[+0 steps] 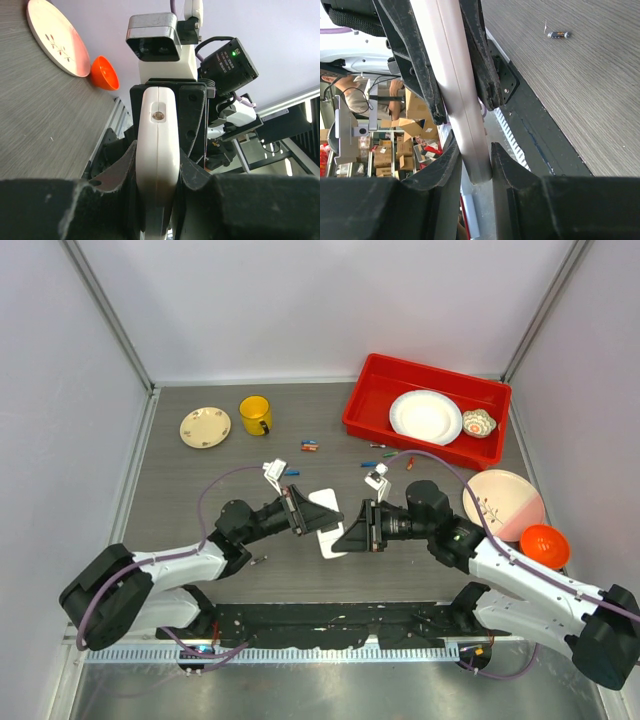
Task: Load the batteries into the remote control
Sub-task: Load the battery cover into the remote control.
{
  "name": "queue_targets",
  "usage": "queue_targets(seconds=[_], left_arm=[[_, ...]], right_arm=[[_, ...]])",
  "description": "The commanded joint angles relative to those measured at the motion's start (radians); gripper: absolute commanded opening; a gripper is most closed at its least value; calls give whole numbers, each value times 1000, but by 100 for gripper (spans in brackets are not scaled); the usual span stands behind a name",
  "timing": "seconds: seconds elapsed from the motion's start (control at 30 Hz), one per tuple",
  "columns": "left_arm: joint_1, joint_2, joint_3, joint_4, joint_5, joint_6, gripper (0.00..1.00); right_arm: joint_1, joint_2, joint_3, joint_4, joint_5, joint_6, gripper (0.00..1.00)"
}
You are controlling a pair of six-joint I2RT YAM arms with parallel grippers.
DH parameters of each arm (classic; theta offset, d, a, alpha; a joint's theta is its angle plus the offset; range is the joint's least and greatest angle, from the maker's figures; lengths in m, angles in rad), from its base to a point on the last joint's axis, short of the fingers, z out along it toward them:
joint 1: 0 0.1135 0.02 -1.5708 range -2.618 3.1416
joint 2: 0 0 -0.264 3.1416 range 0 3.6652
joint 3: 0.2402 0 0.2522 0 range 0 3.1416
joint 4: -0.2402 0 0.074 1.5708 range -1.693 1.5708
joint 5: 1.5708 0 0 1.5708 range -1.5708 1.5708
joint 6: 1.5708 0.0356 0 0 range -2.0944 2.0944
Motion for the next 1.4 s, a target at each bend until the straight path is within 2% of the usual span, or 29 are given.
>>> queue_targets(seconds=[0.0, 0.43, 0.83, 0.87, 0.97, 1.0, 1.1, 1.37], left_arm=[[-86, -51, 53, -61, 229, 5, 0], [-85, -65, 59, -154, 279, 43, 0], [-88, -95, 47, -216, 311, 75, 0], [-86, -100, 44, -219, 310, 75, 0], [-86, -105, 44, -236, 305, 86, 0], [-86, -106, 46, -242, 304, 89, 0], [-86, -101, 47, -243, 298, 94, 0], [-78, -117, 47, -306, 238, 135, 0]], right_arm=[[-44, 19, 58, 204, 363, 42, 1], [-107, -1, 68, 265, 457, 105, 1], [-193, 46, 97, 309, 360, 133, 2], [-194, 60, 108, 314, 334, 130, 4], [-197, 91, 127, 335, 241, 124, 18], [-197, 107, 127, 345, 219, 124, 26], [-197, 120, 124, 360, 140, 124, 38], [-197, 94, 128, 323, 20, 82, 48]])
